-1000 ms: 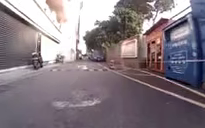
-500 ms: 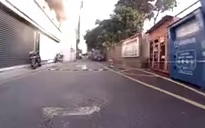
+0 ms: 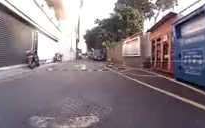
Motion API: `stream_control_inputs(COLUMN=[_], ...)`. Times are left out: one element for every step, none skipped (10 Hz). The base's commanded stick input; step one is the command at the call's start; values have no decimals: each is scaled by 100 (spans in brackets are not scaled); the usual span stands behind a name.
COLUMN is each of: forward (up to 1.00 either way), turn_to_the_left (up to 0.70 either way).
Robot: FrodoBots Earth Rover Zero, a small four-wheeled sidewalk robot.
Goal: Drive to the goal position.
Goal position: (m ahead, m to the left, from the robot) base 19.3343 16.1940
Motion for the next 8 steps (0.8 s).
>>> stream_control_inputs(forward=[45, 45, 45, 45, 45, 45, 45, 45], turn_to_the_left=[0, 0, 0, 0, 0, 0, 0, 0])
